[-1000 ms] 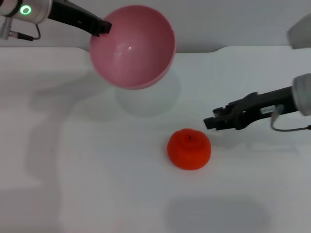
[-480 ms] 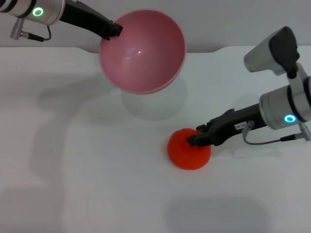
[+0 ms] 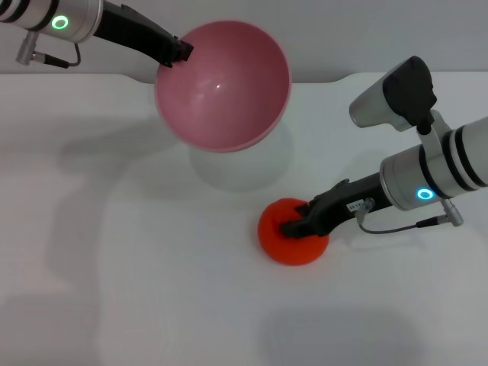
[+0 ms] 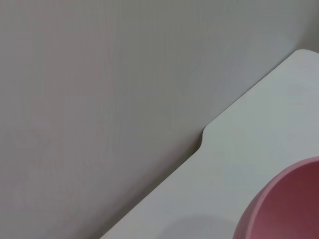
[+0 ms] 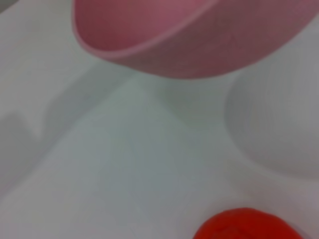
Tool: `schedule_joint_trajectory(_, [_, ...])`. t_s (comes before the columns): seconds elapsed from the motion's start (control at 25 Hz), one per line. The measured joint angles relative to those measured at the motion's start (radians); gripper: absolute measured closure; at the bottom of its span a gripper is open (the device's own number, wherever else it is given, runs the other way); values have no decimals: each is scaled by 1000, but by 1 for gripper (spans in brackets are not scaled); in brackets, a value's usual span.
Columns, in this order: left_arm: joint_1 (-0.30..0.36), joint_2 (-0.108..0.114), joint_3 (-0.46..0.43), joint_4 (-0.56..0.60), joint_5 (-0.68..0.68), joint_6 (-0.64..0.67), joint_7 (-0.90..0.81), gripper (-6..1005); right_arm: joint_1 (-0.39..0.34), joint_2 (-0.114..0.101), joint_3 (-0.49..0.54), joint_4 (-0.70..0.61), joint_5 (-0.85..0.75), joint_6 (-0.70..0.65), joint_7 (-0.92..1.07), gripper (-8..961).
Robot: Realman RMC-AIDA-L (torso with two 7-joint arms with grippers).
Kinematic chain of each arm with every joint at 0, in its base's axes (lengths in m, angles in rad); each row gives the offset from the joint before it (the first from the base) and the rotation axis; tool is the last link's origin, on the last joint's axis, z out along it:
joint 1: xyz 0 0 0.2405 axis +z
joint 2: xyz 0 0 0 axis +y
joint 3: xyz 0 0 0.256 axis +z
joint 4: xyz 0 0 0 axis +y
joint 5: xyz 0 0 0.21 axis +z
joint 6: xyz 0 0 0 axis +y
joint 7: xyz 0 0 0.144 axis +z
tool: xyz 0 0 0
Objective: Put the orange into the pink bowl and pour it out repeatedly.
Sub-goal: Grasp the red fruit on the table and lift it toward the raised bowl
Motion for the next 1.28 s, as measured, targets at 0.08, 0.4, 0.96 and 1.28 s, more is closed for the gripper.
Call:
schedule_joint_trajectory(0.08, [1, 0, 0, 0, 0, 0, 0, 956, 3, 0, -4, 3, 9, 2, 1, 531])
schedule_joint_trajectory(0.4, [6, -1, 2, 3, 0, 3, 2, 956, -1, 1, -23, -4, 21, 15, -5, 634])
schedule_joint_trajectory(0.96, [10, 0, -5, 8, 0, 3, 3, 956, -152, -11, 110, -302, 37, -107, 52, 830])
schedule_joint_trajectory(1.28, [8, 3, -8, 9, -1, 3, 3, 956, -313, -12, 355, -680, -21, -248, 117, 889])
